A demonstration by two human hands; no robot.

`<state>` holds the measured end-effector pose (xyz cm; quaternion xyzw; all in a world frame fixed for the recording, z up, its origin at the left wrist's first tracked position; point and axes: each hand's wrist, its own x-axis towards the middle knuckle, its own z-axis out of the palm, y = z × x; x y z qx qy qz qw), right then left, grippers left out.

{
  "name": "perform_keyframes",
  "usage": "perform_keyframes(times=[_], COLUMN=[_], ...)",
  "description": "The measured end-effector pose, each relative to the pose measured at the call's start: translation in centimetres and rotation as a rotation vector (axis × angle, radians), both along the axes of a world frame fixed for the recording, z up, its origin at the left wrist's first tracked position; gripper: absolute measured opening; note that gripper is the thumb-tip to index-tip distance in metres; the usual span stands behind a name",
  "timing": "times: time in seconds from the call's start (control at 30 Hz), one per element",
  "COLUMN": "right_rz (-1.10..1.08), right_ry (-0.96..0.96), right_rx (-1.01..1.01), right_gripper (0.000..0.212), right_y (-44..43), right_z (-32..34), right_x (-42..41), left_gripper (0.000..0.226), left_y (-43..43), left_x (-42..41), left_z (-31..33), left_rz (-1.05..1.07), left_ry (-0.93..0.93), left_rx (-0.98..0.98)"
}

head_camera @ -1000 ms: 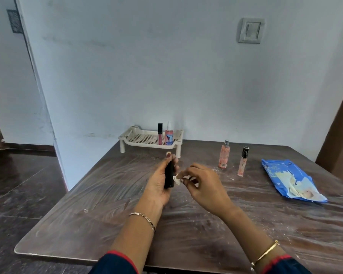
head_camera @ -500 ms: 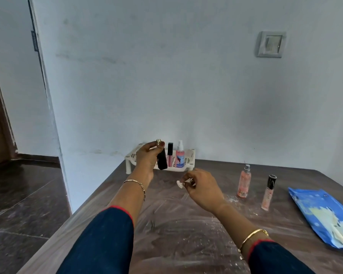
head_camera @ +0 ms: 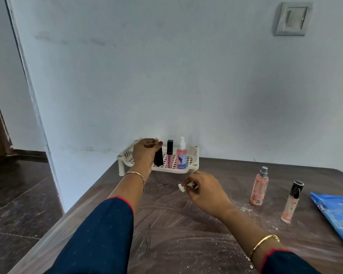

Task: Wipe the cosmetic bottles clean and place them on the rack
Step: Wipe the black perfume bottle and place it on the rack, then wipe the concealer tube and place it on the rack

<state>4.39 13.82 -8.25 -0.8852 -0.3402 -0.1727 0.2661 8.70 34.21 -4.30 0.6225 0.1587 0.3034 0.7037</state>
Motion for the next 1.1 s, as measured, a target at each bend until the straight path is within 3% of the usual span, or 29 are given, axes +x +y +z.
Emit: perform_keyframes(times=[0.17, 0.37, 0.57, 0.67, 0.83, 1.1], right_rz=[0.011, -0.006, -0.04, -0.058, -0.087, -0.159], right_ry=[-0.015, 0.01, 0.009, 0.015, -0.004, 0.03], right_rx=[-0.003, 0.018, 0.039, 0.074, 0.107, 0.183], right_gripper=[0.016, 0.015, 0.016, 0.015, 0.013, 0.014], right_y=[-0.1, -0.8, -1.8, -2.5, -4.7, -10.5], right_z=[-0.4, -0.7, 0.3, 1.0, 1.8, 1.5], right_x=[0.4, 0.6, -0.4, -1.4, -3.5, -6.3], left_gripper=[0.03, 0.034, 0.071, 0.077, 0.054, 0.014], left_y=[-0.2, -0.9, -1.4, -2.3, -5.9, -15.1], left_x=[0.9, 0.6, -1.5, -2.6, -4.9, -7.4], left_z=[-0.6, -0.6, 1.5, 3.3, 5.9, 5.5], left_rz=[0.051, 0.067, 0.117, 0.177, 0.155, -0.066], left_ry=[0.127, 0.207, 0.223, 0.225, 0.123, 0.004], left_rx=[0.213, 0.308, 0.359, 0.475, 0.68, 0.853])
